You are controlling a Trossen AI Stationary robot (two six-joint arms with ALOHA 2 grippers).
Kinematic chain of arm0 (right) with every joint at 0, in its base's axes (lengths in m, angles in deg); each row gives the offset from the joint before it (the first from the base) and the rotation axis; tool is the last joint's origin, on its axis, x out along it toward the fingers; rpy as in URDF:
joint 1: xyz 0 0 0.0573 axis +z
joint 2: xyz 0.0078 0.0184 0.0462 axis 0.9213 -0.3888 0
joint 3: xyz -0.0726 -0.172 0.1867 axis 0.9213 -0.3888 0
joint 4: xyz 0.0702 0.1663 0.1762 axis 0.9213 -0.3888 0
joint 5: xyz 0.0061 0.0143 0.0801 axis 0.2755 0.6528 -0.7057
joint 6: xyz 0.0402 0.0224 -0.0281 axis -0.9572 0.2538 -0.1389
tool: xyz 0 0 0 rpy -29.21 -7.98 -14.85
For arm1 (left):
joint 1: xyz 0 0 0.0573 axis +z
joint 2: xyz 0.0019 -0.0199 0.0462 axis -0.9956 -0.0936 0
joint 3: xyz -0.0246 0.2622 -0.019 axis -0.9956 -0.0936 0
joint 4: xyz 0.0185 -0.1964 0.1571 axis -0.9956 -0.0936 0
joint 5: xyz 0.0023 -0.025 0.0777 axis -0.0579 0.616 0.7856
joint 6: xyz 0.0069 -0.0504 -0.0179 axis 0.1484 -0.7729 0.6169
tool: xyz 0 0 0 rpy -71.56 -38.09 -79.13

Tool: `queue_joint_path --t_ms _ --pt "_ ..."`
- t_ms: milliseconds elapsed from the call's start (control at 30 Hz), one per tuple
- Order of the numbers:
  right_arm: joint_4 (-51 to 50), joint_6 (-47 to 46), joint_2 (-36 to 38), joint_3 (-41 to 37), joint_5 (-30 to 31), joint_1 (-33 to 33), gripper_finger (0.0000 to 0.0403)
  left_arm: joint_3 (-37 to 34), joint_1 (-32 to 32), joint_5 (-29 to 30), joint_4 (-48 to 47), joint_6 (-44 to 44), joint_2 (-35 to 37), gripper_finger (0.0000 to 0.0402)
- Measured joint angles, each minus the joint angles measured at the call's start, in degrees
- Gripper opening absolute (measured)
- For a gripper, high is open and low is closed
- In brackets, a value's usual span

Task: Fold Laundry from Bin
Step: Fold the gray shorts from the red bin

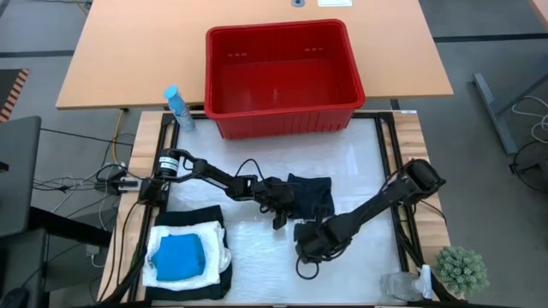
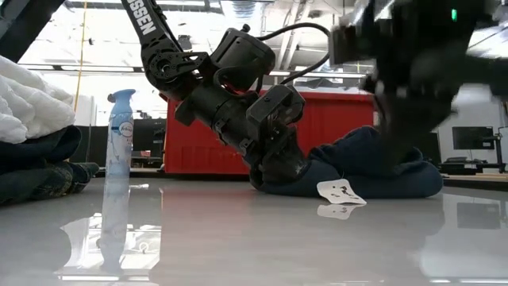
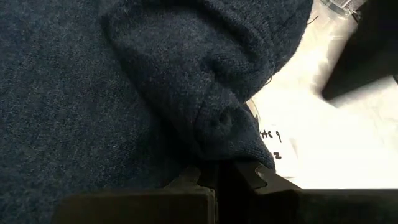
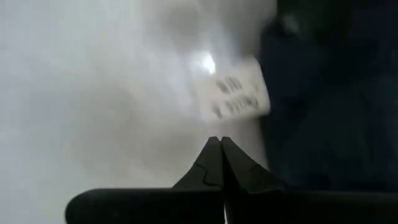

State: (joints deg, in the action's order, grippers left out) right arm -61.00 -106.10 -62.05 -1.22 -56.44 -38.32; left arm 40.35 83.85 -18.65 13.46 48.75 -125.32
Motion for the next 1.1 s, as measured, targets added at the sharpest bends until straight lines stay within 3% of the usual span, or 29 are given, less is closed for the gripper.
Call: queue_joint_path --t_ms 267,767,933,1100 --pt "-3.7 1.8 2.8 -6.3 1.3 -5.1 0.0013 0.0 -0.1 0.0 -0.4 0.1 0.0 0.0" --pt "-3.7 14.8 12.0 -6.5 3.1 -19.9 0.0019 0.0 -0.7 0.7 -0.5 1.0 0.0 0.0" --pt "-2.5 15.7 13.6 -6.5 3.3 -20.5 0.0014 0.0 -0.7 0.4 -0.5 0.9 0.0 0.0" --pt "-2.7 12.7 19.6 -6.5 3.4 -18.2 0.0013 0.0 -0.7 0.0 -0.5 -1.2 0.4 0.0"
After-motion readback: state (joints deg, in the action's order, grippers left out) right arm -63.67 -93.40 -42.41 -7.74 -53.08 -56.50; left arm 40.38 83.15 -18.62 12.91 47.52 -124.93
